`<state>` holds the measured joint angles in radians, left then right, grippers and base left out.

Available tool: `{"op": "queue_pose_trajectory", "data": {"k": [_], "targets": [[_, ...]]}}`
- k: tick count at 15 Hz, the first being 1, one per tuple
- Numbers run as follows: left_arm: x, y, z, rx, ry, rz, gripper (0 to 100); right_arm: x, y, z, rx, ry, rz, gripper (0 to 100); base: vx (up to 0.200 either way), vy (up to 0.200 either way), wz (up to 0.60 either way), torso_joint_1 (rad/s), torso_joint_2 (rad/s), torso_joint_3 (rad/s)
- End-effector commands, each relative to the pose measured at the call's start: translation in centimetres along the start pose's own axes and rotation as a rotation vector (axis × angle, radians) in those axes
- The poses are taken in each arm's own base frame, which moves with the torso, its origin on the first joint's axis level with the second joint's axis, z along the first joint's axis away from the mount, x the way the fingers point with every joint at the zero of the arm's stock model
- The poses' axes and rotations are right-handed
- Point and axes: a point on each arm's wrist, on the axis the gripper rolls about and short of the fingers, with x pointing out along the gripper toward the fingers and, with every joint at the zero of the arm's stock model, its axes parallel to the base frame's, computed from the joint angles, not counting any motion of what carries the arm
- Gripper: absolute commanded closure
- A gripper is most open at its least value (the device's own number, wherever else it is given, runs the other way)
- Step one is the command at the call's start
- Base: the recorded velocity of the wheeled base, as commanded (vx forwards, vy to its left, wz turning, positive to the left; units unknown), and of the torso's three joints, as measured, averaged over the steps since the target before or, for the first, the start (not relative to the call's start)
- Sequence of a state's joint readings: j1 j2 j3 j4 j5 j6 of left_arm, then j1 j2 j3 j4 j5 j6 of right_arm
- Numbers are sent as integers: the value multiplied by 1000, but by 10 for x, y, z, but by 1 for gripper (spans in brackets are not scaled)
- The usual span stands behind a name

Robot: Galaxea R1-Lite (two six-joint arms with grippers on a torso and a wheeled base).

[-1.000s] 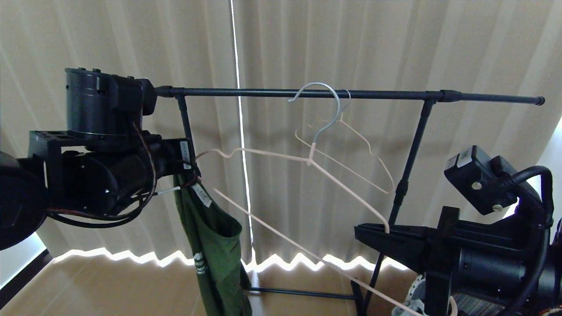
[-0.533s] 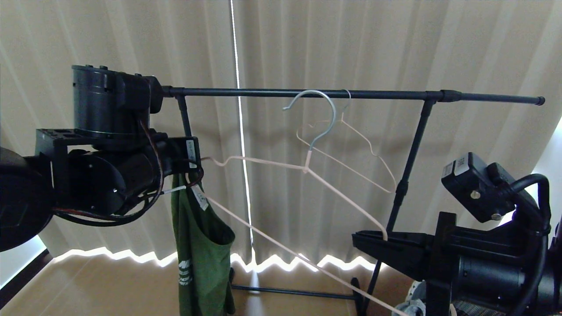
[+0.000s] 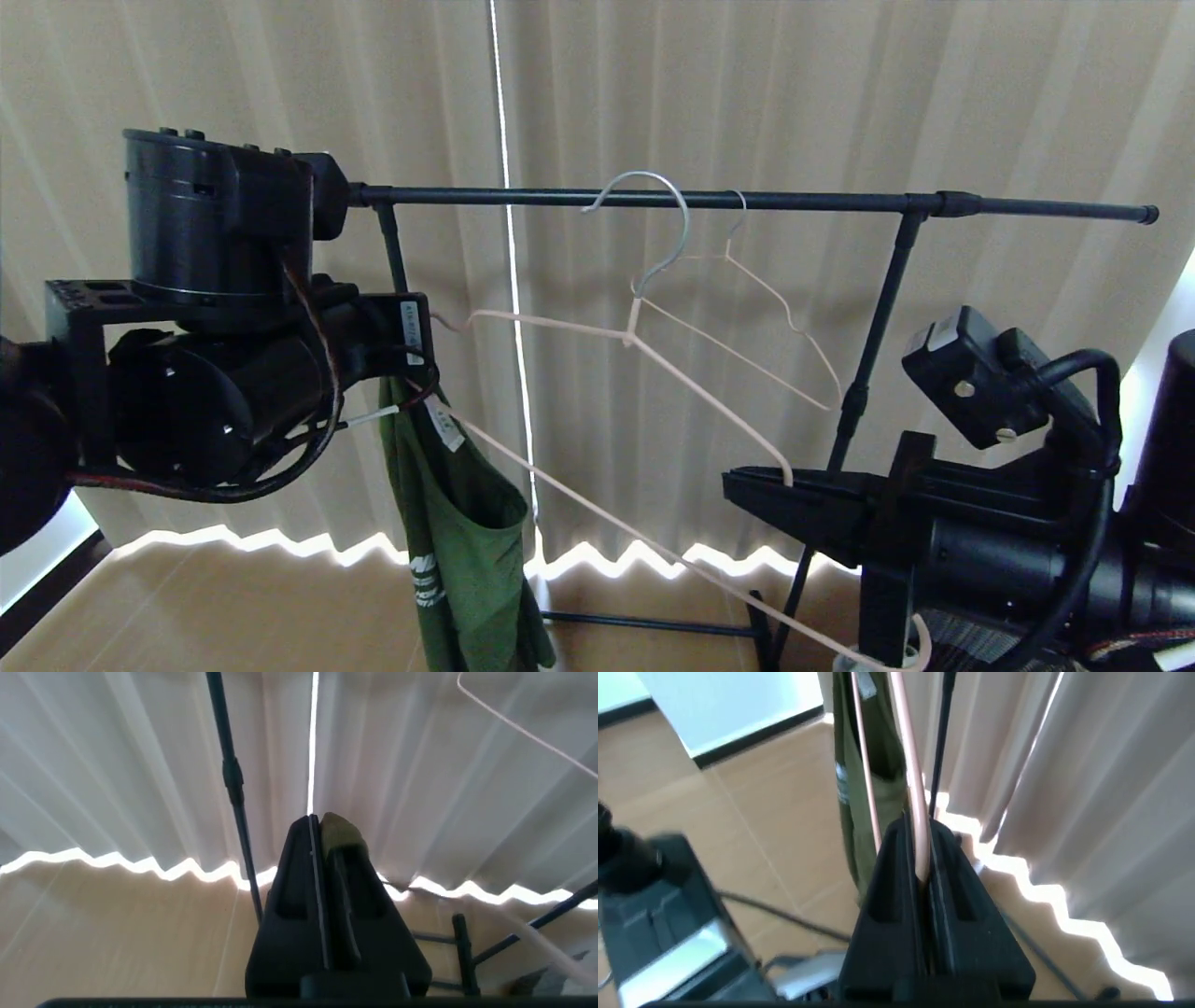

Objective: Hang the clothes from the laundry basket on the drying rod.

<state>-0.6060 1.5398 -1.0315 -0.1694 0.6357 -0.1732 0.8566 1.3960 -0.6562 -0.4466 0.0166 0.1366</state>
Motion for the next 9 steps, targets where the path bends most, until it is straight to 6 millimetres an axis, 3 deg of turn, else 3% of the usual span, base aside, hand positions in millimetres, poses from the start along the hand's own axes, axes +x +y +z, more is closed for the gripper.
{"op": "queue_pose_trajectory", "data": {"k": [1,9], "targets": [[-13,0,1,-2,-17,-17,100,19,-1,-6,1,30,-6,100,0,0,0,0,0,0],[-53,3,2,-18,-62,-121,100,74,0,6,3,35,-4,100,0,0,0,0,0,0]]}}
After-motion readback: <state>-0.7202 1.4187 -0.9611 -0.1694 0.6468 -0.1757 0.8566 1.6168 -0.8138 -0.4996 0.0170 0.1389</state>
